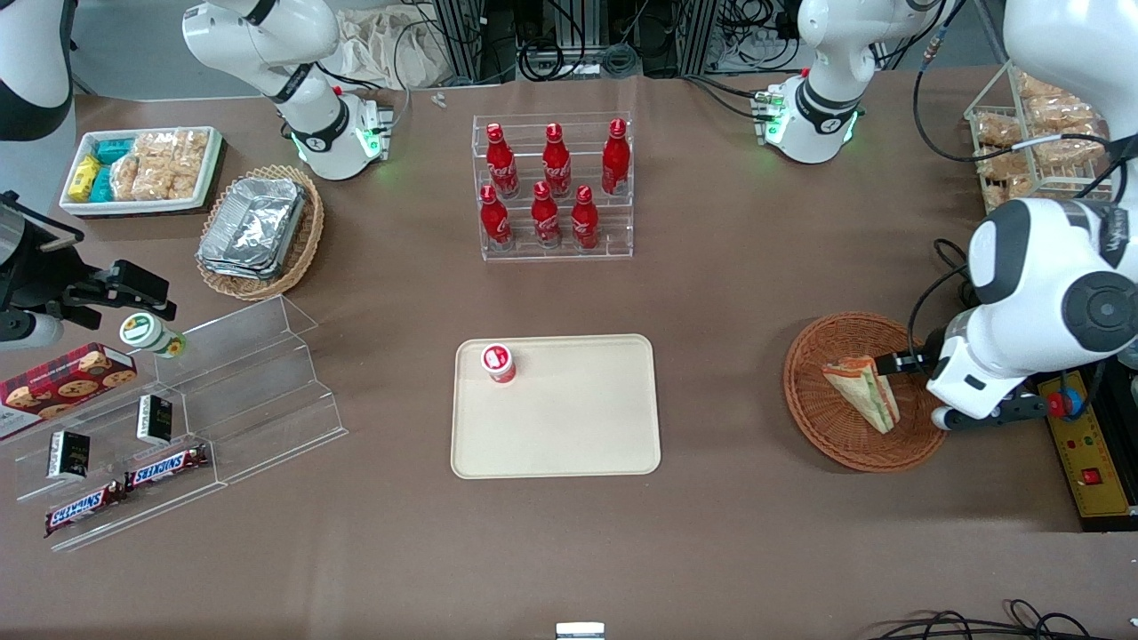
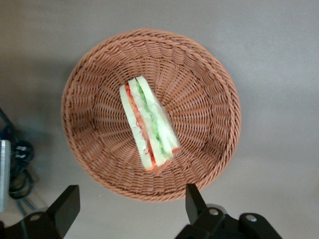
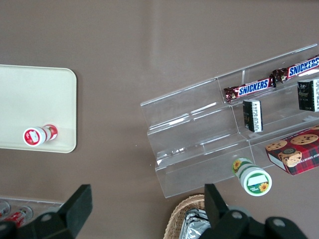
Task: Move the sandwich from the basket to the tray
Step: 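Move the left gripper down over the sandwich in the wicker basket, then close the left gripper on the sandwich wedge's crust edge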
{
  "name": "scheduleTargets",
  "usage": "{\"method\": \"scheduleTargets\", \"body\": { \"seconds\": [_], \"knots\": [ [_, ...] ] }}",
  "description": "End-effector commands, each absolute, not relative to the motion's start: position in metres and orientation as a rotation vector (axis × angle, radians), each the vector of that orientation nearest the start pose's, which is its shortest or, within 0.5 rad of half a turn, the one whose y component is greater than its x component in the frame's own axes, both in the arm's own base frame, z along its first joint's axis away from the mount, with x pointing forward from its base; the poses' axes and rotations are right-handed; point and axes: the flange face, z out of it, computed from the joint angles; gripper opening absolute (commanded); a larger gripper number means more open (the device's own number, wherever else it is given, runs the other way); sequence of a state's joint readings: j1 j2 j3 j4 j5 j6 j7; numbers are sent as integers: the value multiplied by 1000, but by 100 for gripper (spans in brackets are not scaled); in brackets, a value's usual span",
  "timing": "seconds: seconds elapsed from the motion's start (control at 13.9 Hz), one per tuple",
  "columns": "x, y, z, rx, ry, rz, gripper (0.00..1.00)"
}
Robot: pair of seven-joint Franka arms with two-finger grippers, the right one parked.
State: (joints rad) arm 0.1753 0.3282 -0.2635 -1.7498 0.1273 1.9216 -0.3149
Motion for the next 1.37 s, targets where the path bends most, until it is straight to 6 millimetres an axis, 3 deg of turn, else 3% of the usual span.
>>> {"method": "scheduleTargets", "body": {
  "seconds": [0.0, 0.14, 0.36, 0.72, 1.15, 1.3],
  "knots": [
    [622, -33, 352, -3061, -416, 192, 94],
    [623, -34, 339, -3060, -441, 207, 96],
    [625, -18, 313, -3054, -503, 254, 96],
    [622, -18, 276, -3046, -684, 169, 97],
    [616, -12, 251, -3045, -731, 172, 96],
    [613, -11, 245, -3049, -749, 151, 92]
  ]
}}
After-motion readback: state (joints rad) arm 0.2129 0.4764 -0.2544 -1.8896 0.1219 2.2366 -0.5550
